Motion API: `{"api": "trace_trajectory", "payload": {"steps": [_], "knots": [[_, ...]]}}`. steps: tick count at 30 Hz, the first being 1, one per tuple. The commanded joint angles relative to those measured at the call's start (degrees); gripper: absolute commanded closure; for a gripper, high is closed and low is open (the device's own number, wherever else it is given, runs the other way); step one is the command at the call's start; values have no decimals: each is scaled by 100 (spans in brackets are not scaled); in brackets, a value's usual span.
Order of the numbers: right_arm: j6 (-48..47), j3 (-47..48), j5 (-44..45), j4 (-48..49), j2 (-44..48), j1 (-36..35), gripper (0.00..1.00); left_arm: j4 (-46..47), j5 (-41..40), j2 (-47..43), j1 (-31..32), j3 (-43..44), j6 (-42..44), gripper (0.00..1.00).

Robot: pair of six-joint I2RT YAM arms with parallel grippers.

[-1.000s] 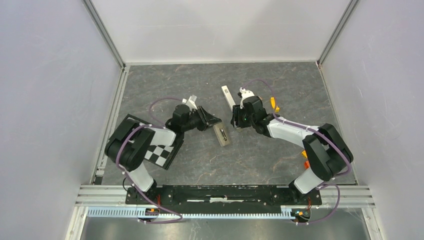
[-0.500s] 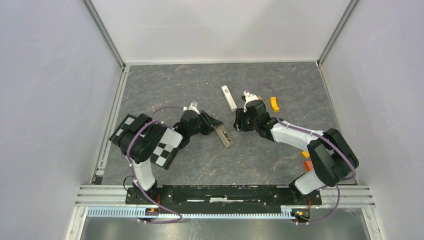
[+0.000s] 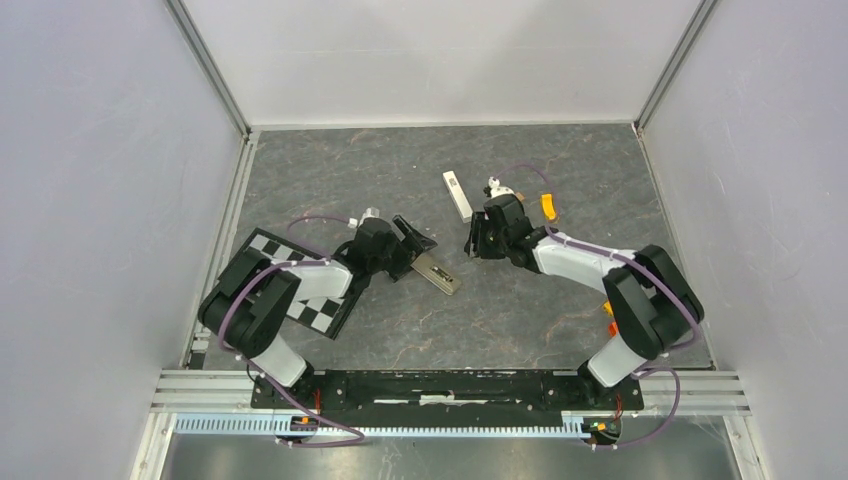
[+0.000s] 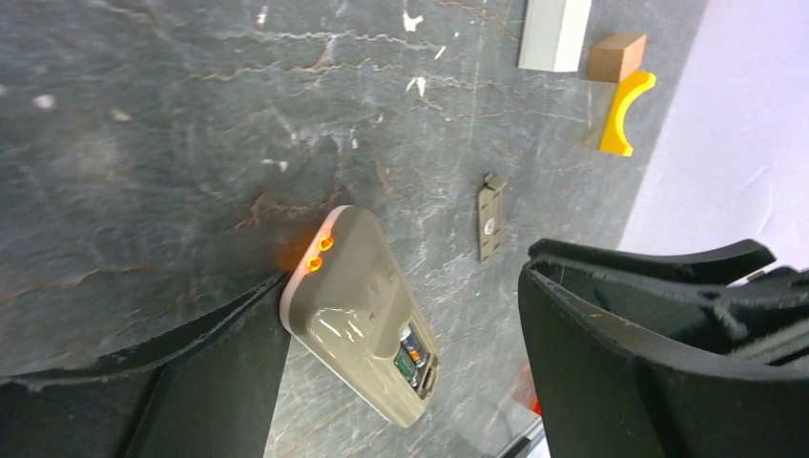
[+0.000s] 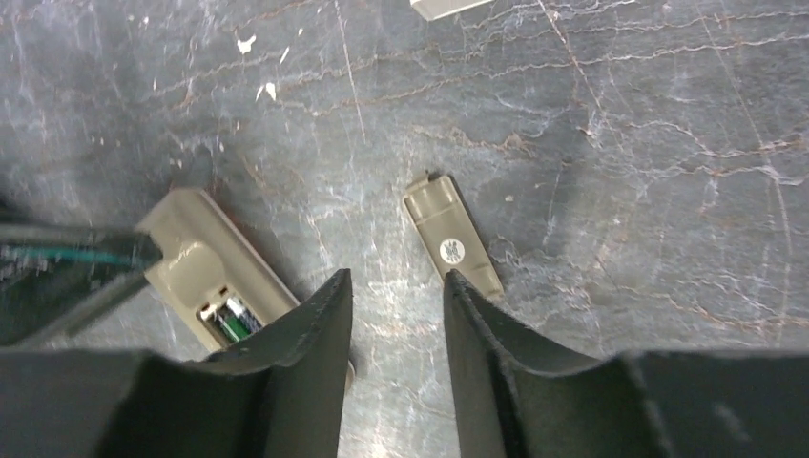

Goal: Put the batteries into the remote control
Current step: Place the remote control at the center of the board, then pick up the battery cover at the center of the board.

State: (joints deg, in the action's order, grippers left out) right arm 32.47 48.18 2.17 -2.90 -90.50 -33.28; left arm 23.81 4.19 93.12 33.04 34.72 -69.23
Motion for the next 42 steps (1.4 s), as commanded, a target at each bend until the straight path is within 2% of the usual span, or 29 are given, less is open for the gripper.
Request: {"api": "trace_trajectory", "payload": {"steps": [1,4,6,12,25,42], "knots": [[897,586,281,-206,-465,-29,59,-1668,-566,-401,27,201,345,7],[1301,892,500,-472,-755,-30,66,-2305,-673,-543,28,434,571,3],[1505,1048,683,-645,-891,-26,67,-2923,-720,-544,30,654,757,1],[1942,1407,1260,-1157,-1010,-27,68,-3582,-942,-614,19,883,1113,0],[2316,2062,751,-1675,-1616,-26,78,-3697,-1680,-1585,19,898,2028,0],[2556,2361,661,-2245,-2105,12,83,-3689,-2143,-2112,10,762,2192,0]]}}
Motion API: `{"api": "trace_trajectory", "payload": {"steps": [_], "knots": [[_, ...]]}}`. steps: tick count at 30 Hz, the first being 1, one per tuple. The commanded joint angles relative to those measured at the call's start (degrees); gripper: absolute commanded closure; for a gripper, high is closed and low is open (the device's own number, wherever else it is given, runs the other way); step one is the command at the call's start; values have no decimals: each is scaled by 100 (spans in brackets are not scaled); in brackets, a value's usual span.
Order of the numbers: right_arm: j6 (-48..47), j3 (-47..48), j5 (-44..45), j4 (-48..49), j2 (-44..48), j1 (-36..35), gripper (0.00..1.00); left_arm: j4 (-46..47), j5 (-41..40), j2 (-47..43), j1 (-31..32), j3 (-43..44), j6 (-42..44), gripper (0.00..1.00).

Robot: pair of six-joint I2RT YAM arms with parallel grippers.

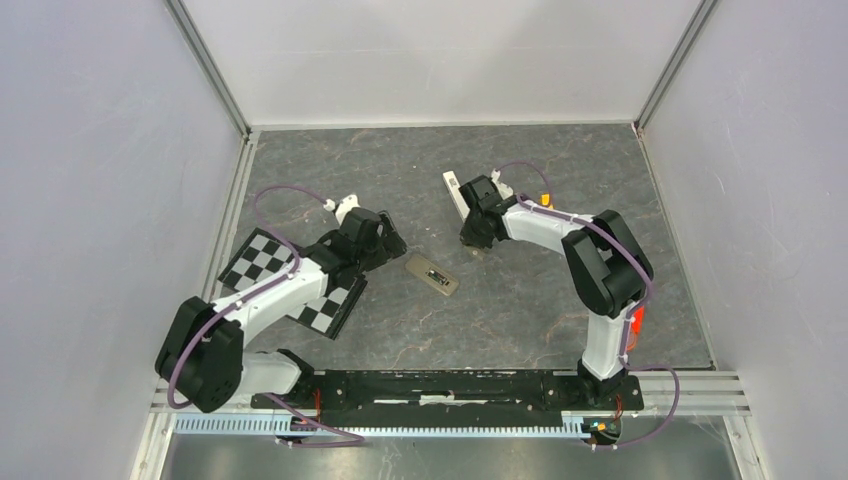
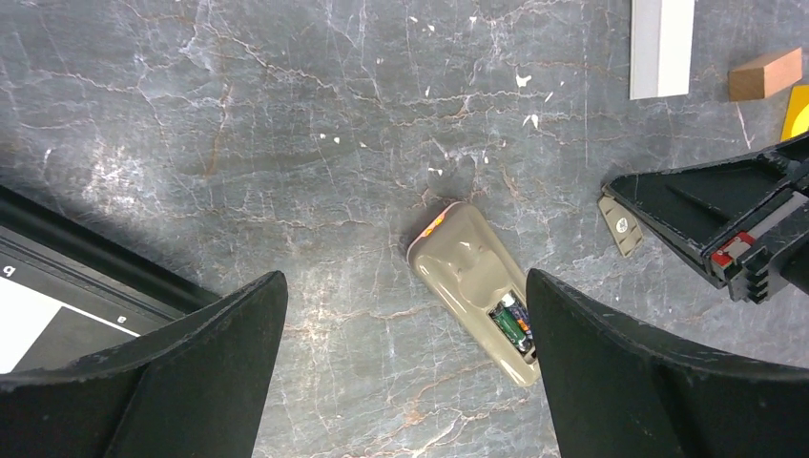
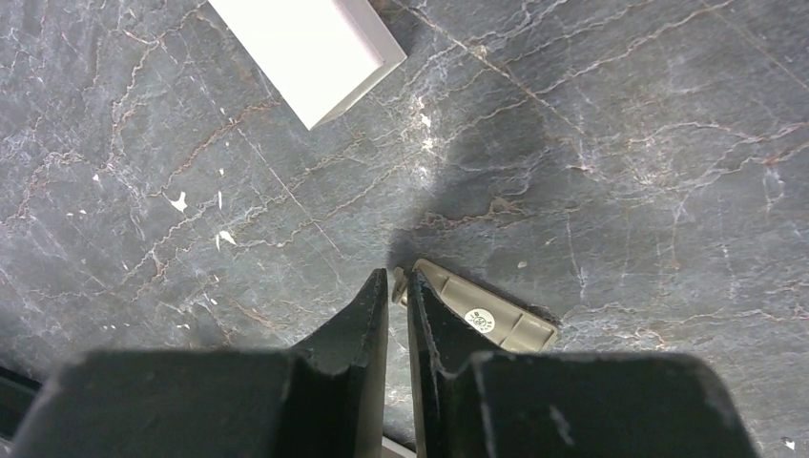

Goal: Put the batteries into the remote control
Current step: Pick up the battery cover at the center of the board.

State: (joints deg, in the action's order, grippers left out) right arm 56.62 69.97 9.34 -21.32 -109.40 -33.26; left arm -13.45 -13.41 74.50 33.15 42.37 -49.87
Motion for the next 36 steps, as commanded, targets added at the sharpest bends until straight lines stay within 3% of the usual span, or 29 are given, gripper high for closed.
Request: {"api": "trace_trajectory", "payload": {"steps": [1,6,13,28,36], "knots": [[124,212,-115,-468,-243,24,84,23,-440,-271,3,15,277,0],[-142,463,-377,-1007,-524,69,99,1,-777,-482,-1,-12,302,1],[-385,569,-437,-1103,-431,87,100,259,-670,-807,-3,-185,469,0],[-520,-154,-921,-316,1184,464,100,2374,1270,-798,-5,-669,1240,0],[-367,-992,-2416,1139,2234,979,100,4073,2861,-608,-26,-874,1115,0]]}}
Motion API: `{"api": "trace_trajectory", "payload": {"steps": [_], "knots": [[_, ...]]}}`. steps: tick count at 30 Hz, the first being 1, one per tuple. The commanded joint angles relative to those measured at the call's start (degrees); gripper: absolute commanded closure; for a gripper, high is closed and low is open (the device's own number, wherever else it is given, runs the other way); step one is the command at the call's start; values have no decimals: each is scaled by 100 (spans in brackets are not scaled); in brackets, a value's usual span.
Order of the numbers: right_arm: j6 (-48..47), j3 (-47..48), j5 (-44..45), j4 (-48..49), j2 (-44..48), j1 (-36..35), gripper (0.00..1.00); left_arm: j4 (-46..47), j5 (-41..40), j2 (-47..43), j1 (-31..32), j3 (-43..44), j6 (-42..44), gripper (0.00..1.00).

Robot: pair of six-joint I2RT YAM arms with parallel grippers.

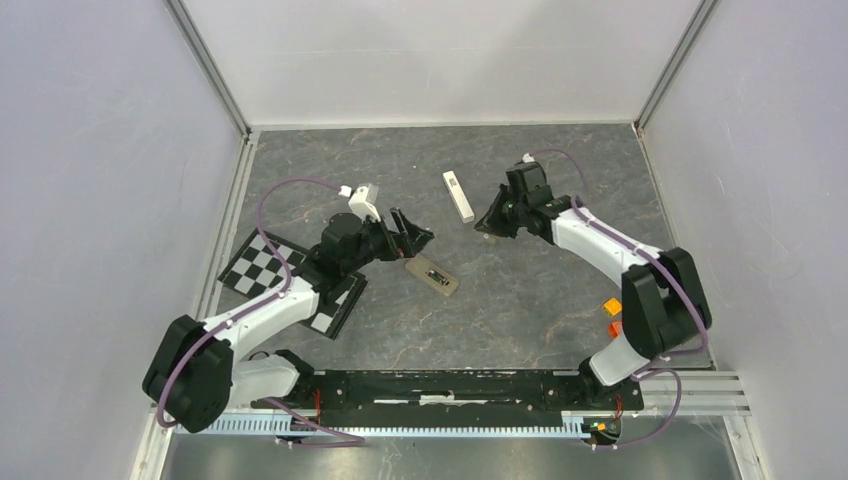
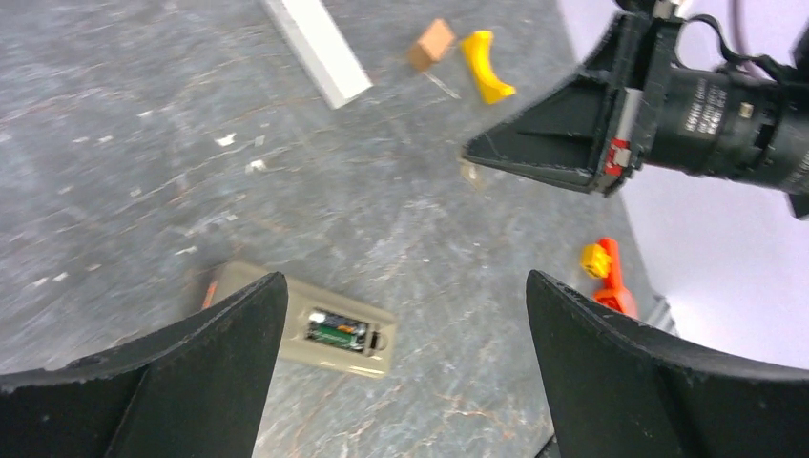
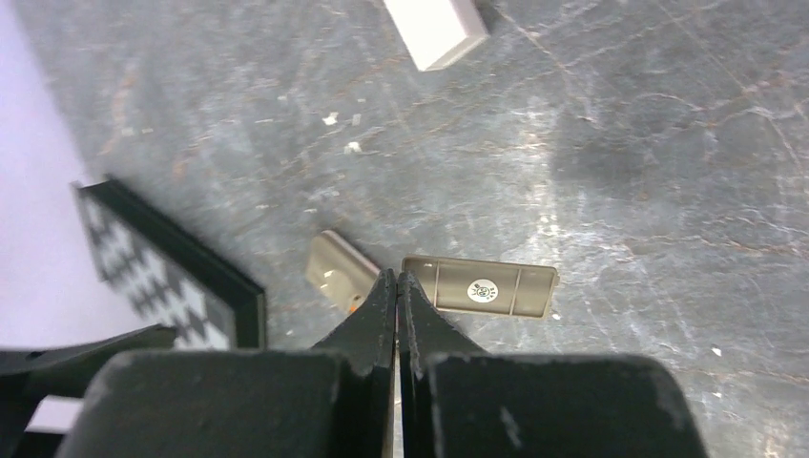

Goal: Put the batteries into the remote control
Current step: Pick up the battery cover at the center of the board.

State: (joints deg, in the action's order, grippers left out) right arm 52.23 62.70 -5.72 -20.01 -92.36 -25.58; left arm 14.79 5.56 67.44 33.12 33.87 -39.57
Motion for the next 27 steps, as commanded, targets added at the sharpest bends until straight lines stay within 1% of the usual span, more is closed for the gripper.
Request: {"api": "trace_trajectory", "payload": {"steps": [1,5,7,9,11,14,17,19,23,27], "knots": [[130,-372,-1064,1210,660,274,100,1374,1145,134,-40,32,-27,0],[612,-681,-1620,1565,1095,538,100,1815,1752,439,-60,329,-226,0],[942,-845,-1838,1830,1295,644,100,2081,1884,551,-40,391,-78,1],[1272,-899,-1962,1954,1431,686,100,2283,2009,634,11,504,351,1],[1606,-942,-2121,2144,1514,696,100,2005,1650,691,100,771,826,2],[2173,-1116,-2271,2612,1614,690,100,1717,1284,947,198,1212,1312,10],[2513,-1163,-2277,2842,1685,687,100,1693,1044,1299,312,1516,1607,18],[2696,-1183,-2286,2993,1730,694,100,1722,1036,1520,379,1654,1781,21],[3047,-1260,-2266,3244,1786,691,100,1834,1066,1840,558,1816,2232,25],[3219,-1266,-2241,3378,1767,686,100,2162,1037,1889,621,1656,2327,25]]}}
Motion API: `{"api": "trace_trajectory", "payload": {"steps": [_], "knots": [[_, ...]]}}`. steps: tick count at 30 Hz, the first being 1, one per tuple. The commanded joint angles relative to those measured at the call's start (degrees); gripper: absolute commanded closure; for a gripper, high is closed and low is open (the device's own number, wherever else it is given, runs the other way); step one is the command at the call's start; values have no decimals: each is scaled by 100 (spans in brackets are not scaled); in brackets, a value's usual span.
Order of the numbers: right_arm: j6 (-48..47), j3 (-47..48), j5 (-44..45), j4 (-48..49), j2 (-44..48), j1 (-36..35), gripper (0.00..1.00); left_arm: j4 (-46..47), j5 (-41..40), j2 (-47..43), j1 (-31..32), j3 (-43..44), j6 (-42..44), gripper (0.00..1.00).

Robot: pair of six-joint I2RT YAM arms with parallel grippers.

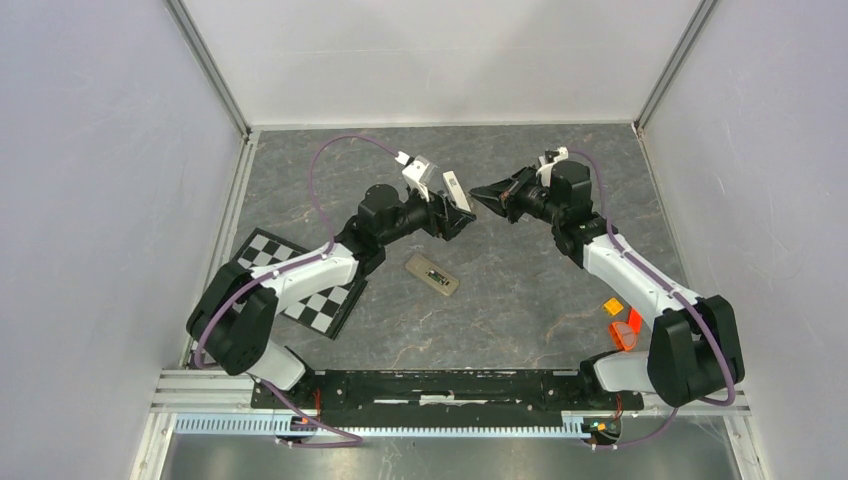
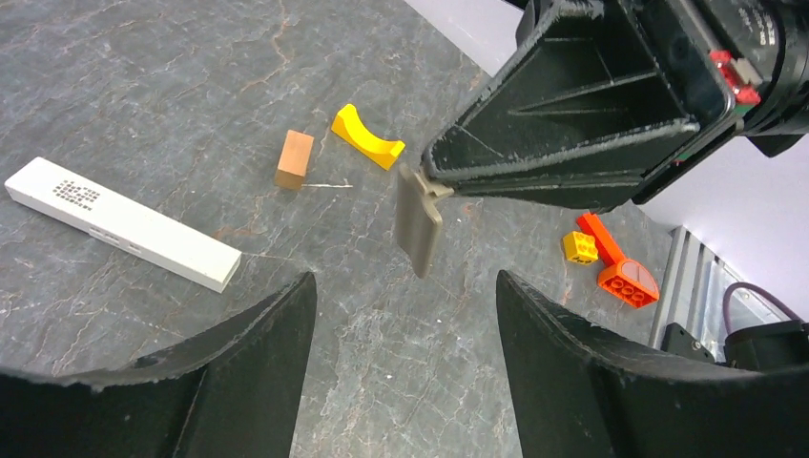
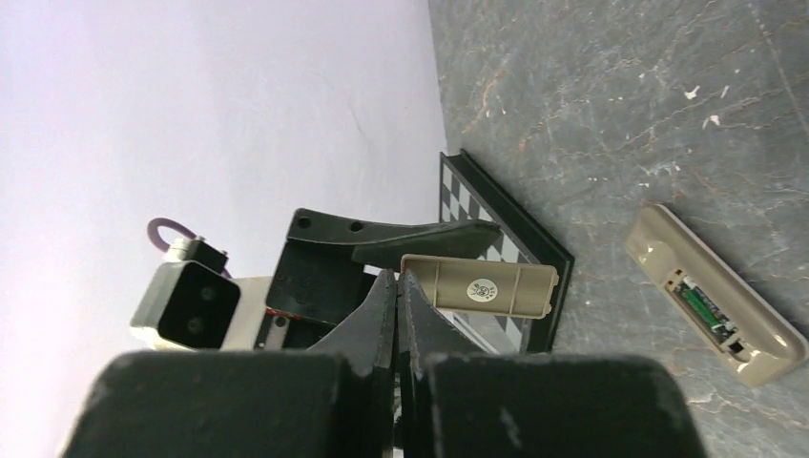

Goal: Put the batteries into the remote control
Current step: Pick up the battery cover at the center of the board.

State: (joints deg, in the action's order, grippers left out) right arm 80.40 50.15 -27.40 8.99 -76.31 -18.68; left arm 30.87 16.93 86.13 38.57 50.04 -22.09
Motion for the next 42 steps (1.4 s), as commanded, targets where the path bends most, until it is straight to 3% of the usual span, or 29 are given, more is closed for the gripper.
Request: {"api": "trace_trajectory", "payload": {"steps": [1,4,10,25,36,40,42], "knots": [[427,-1,-57,504,155,-3,100,586,-84,40,88,23,604,25],[480,21,-25,518,149,-2,100,587,-146,117,179,92,719,26],[468,-46,126,385,230,4,100,198,-582,361,393,444,1227,54],[102,-64,538,85,232,0,100,-87,-1324,437,608,656,625,61],[91,-101,615,82,247,4,100,-176,-1529,676,853,842,431,59],[58,-110,642,53,315,-2,100,-222,-1855,759,966,927,614,62],[44,-120,646,47,336,-3,100,-227,-1950,777,986,938,660,69]]}}
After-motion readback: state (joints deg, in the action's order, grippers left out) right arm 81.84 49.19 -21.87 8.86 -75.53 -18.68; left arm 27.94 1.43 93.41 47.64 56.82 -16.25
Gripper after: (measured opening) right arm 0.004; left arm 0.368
